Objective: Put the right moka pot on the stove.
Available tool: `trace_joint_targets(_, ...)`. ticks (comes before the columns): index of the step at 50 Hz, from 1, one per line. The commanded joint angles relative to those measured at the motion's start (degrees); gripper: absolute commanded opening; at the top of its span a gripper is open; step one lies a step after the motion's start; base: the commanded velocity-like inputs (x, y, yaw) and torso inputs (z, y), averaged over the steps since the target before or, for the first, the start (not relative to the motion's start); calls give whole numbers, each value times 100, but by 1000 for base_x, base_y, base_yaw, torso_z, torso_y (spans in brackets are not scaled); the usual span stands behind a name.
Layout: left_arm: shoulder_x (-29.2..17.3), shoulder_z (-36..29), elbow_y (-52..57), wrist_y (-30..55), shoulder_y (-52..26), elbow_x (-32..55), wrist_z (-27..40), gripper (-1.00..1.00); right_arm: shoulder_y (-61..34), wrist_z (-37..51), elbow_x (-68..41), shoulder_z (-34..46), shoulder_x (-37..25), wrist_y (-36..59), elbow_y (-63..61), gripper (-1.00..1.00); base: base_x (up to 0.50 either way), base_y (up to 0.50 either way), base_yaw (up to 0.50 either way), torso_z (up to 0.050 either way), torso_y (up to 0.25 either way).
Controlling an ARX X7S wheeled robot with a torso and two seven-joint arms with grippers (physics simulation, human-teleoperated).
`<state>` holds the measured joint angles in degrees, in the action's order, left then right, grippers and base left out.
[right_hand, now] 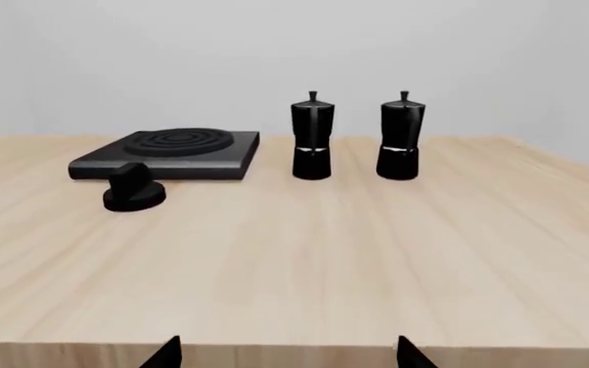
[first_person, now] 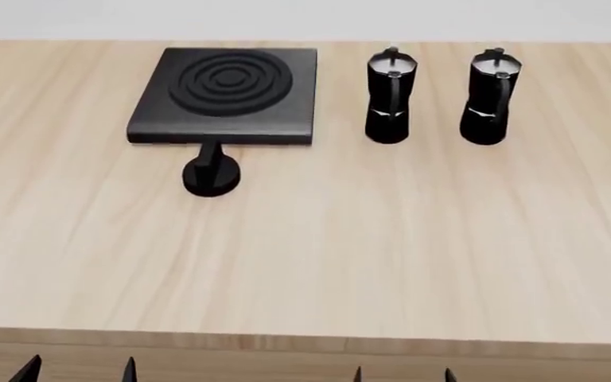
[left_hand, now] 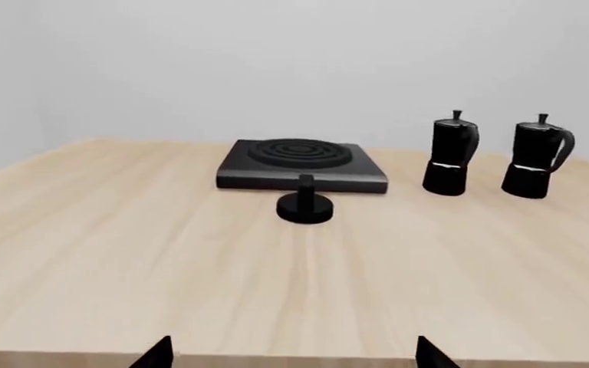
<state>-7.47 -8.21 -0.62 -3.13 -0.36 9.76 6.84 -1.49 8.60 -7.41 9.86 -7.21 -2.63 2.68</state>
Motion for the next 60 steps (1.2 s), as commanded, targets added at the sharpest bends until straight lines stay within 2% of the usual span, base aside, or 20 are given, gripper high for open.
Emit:
trace_joint_targets(1, -36, -55, -28, 6, -22, 11, 91, 100, -24, 73, -17, 53, -46, -41, 47, 100, 207, 0, 0, 0, 0)
trace_joint_targets(60, -213, -267, -85, -86, -54, 203, 303, 100, -46, 337, -56, 335, -232, -123, 97, 100, 206, 30, 0, 0, 0)
